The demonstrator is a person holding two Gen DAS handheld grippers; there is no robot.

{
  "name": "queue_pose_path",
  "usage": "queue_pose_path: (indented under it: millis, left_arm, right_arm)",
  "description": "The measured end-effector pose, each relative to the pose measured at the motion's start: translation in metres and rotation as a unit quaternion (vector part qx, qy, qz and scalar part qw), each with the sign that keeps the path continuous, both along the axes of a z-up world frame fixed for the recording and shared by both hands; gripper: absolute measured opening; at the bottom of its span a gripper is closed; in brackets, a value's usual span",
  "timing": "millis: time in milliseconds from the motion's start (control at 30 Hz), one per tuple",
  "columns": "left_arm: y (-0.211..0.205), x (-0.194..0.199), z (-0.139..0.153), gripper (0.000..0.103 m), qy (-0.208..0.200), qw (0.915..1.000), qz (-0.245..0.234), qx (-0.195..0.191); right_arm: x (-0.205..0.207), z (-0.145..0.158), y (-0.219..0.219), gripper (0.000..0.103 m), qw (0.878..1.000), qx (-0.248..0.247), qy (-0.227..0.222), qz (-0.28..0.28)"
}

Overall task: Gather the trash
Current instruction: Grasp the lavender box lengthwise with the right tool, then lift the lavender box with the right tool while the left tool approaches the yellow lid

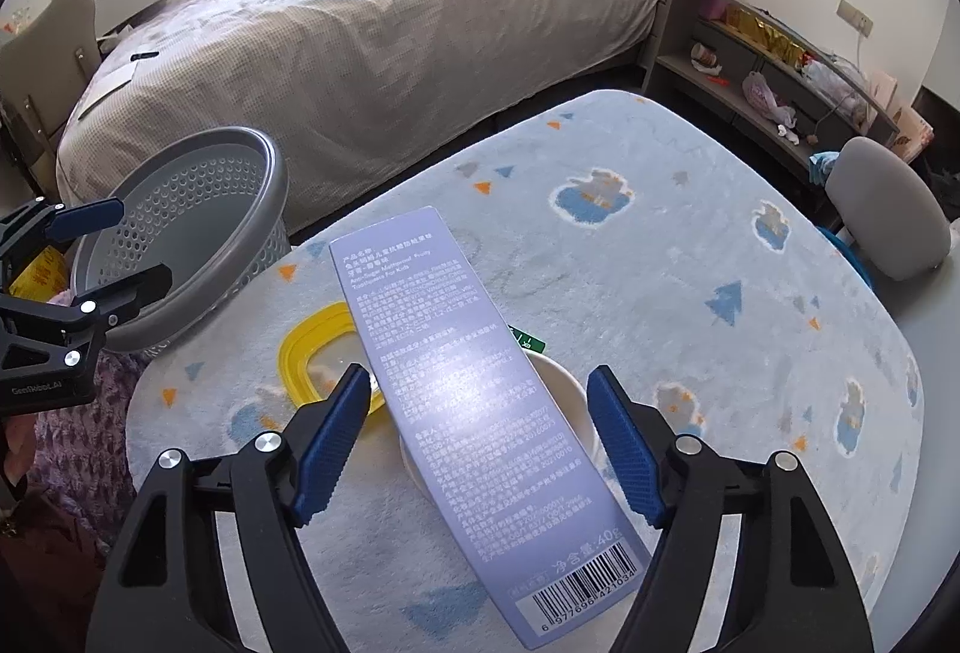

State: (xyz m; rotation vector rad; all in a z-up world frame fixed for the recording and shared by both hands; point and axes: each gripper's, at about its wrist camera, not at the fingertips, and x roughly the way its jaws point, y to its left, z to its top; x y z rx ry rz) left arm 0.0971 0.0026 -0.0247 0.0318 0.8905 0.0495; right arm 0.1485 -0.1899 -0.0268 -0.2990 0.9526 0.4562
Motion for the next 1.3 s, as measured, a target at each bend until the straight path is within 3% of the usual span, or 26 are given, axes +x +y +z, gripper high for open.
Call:
queue_pose_path:
  millis: [333,733,1300]
  left_arm:
    - [-0.001,-0.004,0.004,0.083,-0.004,1.0,-0.005,-0.003]
    - [-0.018,-0.01,0.003,0.083,0.006,0.9989,-0.045,-0.01]
    - [-0.053,-0.007,-0.016,0.083,0.033,0.9949,-0.093,-0.017]
  right_arm:
    - [-0.009,0.003,-0.005,0.045,0.999,0.025,-0.004,-0.026]
    - [-0.045,0.022,-0.041,0.043,0.983,0.116,-0.017,-0.142]
    - [-0.103,-0.004,-0.11,0.043,0.949,0.137,-0.022,-0.284]
